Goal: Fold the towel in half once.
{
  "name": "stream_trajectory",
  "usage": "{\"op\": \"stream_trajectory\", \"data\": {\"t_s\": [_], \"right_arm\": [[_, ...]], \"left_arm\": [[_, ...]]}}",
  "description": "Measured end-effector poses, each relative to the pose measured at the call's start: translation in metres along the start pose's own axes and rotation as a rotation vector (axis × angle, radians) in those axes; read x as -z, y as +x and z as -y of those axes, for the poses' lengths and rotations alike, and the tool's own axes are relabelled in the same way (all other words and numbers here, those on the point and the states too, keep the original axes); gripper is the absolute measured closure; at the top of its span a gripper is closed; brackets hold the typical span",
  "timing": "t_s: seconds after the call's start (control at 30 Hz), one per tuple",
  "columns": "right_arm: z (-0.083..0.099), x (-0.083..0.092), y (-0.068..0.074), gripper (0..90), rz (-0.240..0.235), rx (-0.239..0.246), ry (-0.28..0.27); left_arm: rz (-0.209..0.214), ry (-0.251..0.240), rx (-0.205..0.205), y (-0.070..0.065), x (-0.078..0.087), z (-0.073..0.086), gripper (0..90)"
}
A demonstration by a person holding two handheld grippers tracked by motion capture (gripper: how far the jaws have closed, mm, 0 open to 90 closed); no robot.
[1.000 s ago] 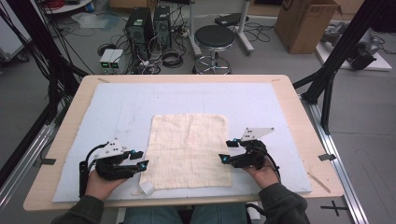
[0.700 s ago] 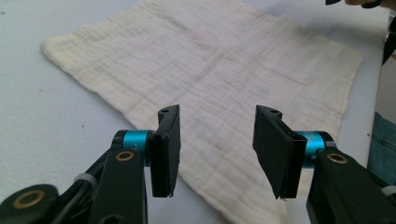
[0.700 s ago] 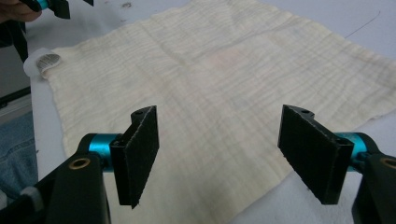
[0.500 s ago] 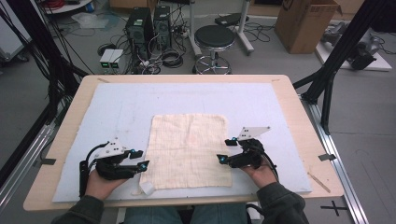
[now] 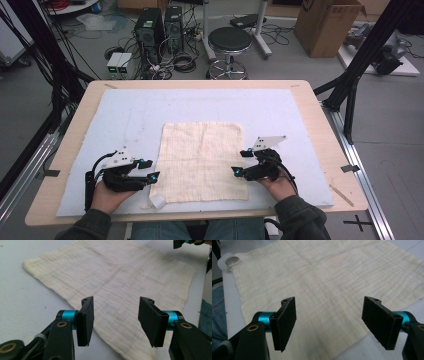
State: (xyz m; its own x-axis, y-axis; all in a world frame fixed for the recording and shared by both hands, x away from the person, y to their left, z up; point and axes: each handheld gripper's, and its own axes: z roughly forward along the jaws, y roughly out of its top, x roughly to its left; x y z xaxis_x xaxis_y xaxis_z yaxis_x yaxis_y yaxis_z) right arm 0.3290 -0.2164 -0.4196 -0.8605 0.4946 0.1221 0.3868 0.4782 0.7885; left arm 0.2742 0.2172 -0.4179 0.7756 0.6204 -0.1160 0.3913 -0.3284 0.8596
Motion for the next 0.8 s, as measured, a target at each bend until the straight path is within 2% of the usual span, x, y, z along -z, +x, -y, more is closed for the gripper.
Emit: {"op": "stream_trajectory", "data": {"t_s": [0.2,0.33,0.5,0.63,0.8], "right_arm": [[-0.002,0.0,-0.008,27.4,0.006,-0.004,0.003],[-0.008,0.0,-0.015,27.4,0.017,0.002,0.001],[-0.02,-0.002,-0.024,27.7,0.03,0.004,-0.004],[-0.031,-0.005,-0.037,28.0,0.03,-0.031,0.01],[-0.048,-0.006,-0.05,31.2,0.055,-0.033,0.016]], "left_arm": [[-0.002,0.017,0.033,0.005,-0.003,-0.006,44.4],[-0.004,-0.005,0.054,0.011,-0.004,-0.01,43.6],[-0.008,0.02,0.067,0.019,-0.007,-0.016,43.7],[-0.014,0.022,0.075,0.028,-0.014,-0.028,46.0],[-0.05,0.019,0.079,0.043,-0.024,-0.043,46.0]]}}
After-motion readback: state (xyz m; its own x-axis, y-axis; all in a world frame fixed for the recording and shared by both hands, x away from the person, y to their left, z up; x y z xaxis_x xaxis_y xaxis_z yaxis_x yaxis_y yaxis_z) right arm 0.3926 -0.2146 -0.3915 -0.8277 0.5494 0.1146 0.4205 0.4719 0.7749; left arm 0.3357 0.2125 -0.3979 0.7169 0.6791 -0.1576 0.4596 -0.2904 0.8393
